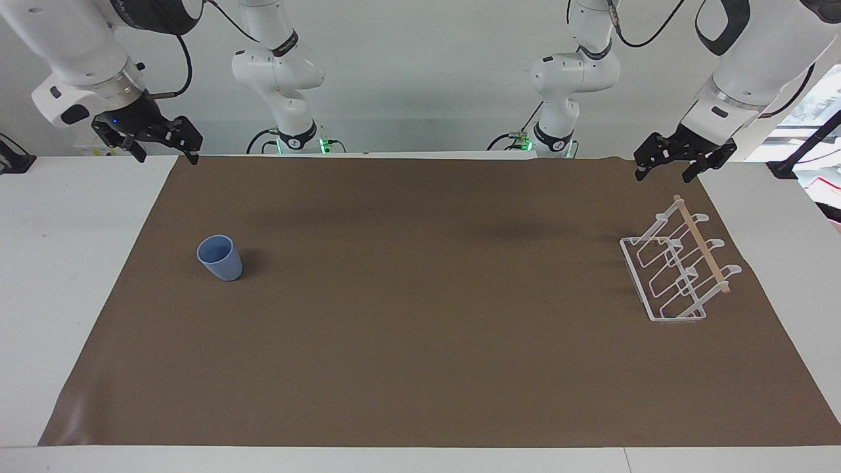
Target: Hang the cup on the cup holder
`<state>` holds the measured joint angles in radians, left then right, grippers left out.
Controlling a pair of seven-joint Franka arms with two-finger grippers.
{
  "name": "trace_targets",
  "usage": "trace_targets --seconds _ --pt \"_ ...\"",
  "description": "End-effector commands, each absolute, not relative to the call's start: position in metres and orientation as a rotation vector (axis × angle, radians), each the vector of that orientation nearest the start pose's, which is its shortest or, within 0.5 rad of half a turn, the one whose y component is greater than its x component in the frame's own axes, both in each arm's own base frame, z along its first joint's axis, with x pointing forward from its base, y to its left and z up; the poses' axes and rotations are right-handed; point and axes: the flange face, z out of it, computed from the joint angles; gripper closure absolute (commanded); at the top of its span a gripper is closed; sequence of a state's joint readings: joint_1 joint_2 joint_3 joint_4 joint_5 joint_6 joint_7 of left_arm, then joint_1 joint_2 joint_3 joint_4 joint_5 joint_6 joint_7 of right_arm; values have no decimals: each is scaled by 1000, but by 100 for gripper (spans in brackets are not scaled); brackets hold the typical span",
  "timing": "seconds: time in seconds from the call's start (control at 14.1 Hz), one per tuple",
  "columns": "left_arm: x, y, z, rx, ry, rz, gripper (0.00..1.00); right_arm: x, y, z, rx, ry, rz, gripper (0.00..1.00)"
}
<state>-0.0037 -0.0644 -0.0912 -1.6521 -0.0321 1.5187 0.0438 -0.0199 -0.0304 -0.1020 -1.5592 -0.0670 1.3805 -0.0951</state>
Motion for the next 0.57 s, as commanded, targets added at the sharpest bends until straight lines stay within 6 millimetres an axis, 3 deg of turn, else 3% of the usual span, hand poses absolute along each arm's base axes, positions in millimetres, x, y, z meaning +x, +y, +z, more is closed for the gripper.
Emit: trace_targets --seconds 0.0,0.5 --pt "521 -52 619 -3161 202 121 0 517 -75 634 -3192 46 233 0" --pt "521 -52 619 -3161 202 121 0 516 -77 632 -3177 43 243 0"
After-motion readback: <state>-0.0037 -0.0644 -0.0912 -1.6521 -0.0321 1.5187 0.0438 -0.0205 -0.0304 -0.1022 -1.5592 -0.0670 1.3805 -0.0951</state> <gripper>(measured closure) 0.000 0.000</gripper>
